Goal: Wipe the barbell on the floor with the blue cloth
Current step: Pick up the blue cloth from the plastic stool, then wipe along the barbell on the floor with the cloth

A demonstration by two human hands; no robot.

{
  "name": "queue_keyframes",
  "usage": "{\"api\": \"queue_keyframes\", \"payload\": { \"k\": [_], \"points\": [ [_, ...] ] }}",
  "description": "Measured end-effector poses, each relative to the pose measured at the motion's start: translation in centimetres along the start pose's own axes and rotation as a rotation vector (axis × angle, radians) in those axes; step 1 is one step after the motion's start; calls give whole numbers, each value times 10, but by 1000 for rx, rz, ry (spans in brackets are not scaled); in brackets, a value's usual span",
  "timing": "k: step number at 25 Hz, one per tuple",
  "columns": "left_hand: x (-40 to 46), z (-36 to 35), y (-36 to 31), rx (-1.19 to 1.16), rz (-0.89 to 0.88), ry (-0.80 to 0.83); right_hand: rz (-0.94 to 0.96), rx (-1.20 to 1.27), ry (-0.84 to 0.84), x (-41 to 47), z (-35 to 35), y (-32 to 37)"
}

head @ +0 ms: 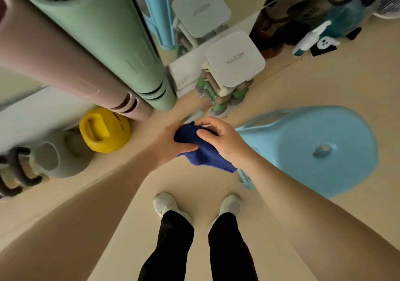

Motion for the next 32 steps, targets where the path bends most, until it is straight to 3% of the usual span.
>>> {"api": "queue_keyframes", "payload": {
  "k": [5,8,10,14,16,22,24,27,30,32],
  "points": [
    [31,31,93,-23,167,-105,-211,-270,246,67,-46,-36],
    [52,22,134,-506,172,-129,-208,-263,131,102,-59,-74],
    [81,14,163,-652,207,-186,-196,-179,-31,132,-63,-110],
    [172,-1,236,-453,242,-354,-221,-251,-359,208,-43,-190],
    [209,-4,274,-343,225,-410,-226,-295,-439,241,-29,-218],
    [320,0,365,109,140,-502,124,-1091,-527,360,-20,-283],
    [340,-2,382,247,131,-441,155,-1167,-425,385,-32,-305],
    [345,-8,397,250,130,-432,229,-1324,-99,394,-70,-338],
    [338,-17,395,343,103,-471,315,-1224,122,392,-79,-349],
    [340,-13,399,379,84,-479,318,-1221,154,410,-60,-353]
  ]
}}
Point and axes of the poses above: each hand's wrist, its own x-axis towards the middle knuckle, its own z-axis out of the back of the hand, y = z × x, the point moved 1 cm from there along x, towards the middle knuckle, and after that the axes turned 5 degrees about y, right-handed, at the moved point
